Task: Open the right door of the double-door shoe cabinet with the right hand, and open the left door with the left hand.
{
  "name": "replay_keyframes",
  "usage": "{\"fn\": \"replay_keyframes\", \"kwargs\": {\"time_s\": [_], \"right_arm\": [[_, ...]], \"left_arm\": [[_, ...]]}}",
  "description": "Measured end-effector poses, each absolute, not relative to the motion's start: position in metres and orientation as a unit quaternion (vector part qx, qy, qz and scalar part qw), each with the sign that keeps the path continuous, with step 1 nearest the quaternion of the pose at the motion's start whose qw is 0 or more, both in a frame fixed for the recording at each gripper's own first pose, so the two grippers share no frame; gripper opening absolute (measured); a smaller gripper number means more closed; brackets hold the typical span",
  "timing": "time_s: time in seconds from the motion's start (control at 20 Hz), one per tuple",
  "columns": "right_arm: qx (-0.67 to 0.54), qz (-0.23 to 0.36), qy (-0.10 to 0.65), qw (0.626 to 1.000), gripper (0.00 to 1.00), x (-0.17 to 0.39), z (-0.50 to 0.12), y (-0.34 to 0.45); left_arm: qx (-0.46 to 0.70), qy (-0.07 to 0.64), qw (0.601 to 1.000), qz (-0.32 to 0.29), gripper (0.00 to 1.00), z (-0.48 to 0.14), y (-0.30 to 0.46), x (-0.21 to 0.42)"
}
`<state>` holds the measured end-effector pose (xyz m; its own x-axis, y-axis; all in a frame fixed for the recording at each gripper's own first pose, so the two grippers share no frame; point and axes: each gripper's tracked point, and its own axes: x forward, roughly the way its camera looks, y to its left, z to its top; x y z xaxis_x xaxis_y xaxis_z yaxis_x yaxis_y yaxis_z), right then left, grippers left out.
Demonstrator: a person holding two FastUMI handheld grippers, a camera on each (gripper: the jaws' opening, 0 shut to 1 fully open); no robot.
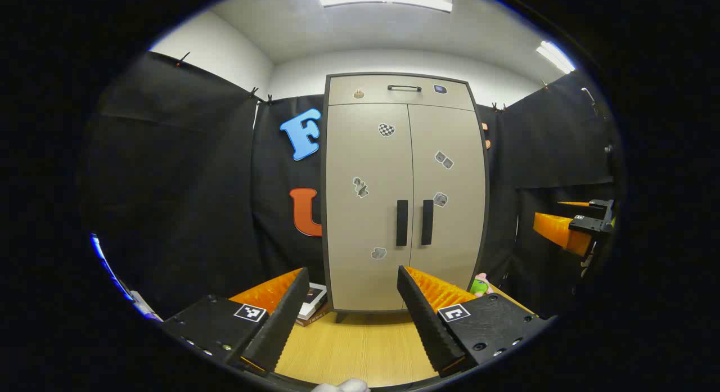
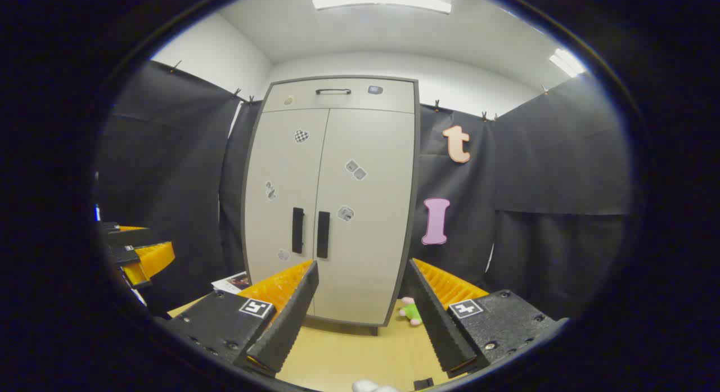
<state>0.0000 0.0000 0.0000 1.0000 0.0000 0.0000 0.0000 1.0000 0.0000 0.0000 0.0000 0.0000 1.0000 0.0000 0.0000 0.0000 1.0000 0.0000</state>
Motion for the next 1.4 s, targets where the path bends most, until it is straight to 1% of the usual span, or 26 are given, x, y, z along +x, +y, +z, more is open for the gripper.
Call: {"fn": "replay_keyframes", "kwargs": {"time_s": [0.85, 1.05, 1.25, 1.4], "right_arm": [[0.001, -0.001, 0.001, 1.0, 0.99, 0.007, -0.004, 0.01], [-0.003, -0.009, 0.003, 1.0, 0.99, 0.013, -0.006, 0.008], [-0.004, -0.03, -0.004, 1.0, 0.99, 0.041, -0.003, 0.005], [0.007, -0.025, 0.0, 1.0, 0.99, 0.073, -0.004, 0.018]], "left_arm": [[0.002, 0.004, 1.0, 0.01, 0.95, -0.004, 0.013, 0.003], [0.007, 0.005, 1.0, 0.013, 0.95, -0.007, 0.018, 0.0], [0.007, 0.009, 1.0, 0.012, 0.95, -0.012, 0.02, -0.001], [0.01, 0.014, 1.0, 0.023, 0.95, -0.017, 0.026, -0.004]]}}
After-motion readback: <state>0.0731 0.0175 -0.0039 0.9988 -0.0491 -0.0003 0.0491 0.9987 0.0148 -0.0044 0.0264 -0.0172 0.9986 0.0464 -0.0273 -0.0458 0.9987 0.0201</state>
